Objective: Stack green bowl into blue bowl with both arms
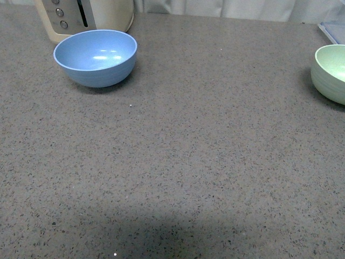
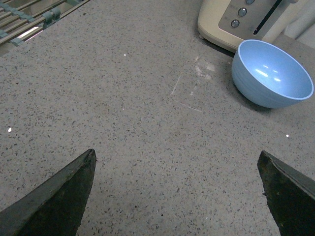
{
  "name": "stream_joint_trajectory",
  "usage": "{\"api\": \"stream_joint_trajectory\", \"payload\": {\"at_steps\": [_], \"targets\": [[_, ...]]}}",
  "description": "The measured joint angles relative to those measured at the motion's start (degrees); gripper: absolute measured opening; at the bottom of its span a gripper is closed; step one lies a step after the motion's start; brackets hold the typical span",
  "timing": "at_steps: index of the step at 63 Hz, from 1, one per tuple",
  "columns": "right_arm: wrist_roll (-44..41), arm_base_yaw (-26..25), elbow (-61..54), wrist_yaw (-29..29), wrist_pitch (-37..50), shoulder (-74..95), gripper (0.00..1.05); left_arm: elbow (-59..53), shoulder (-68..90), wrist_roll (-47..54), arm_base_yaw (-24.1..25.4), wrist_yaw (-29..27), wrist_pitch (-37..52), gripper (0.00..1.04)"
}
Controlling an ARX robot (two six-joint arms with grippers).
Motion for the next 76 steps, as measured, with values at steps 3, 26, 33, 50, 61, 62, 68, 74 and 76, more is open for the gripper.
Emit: {"api": "stream_joint_trajectory", "payload": {"at_steps": [3,26,33,50,61,62,68,74,76], "targets": [[0.00,0.00,0.00,-0.02,0.00,0.00,0.95,0.79,4.33,-0.94,-0.07,0.04,4.24,0.98],[0.00,0.00,0.00,0.00,0.00,0.00,0.95,12.11,40.81,-11.74,-5.57,0.70,23.04,0.98],[0.00,0.00,0.00,0.00,0.00,0.00,0.95,16.22,50.18,-15.76,-7.26,0.68,25.42,0.98],[0.02,0.00,0.00,0.00,0.00,0.00,0.95,25.81,64.35,-22.58,-9.38,1.05,25.79,0.98],[0.00,0.00,0.00,0.00,0.00,0.00,0.95,31.74,72.06,-24.87,-11.30,1.29,26.10,0.98],[0.00,0.00,0.00,0.00,0.00,0.00,0.95,32.15,72.65,-24.92,-11.45,1.29,26.14,0.98],[0.00,0.00,0.00,0.00,0.00,0.00,0.95,34.69,76.59,-25.97,-12.41,1.95,27.08,0.98],[0.00,0.00,0.00,0.00,0.00,0.00,0.95,37.83,80.61,-26.05,-12.96,2.67,28.06,0.98],[0.00,0.00,0.00,0.00,0.00,0.00,0.95,38.95,82.01,-26.32,-12.96,2.89,28.04,0.98]]}}
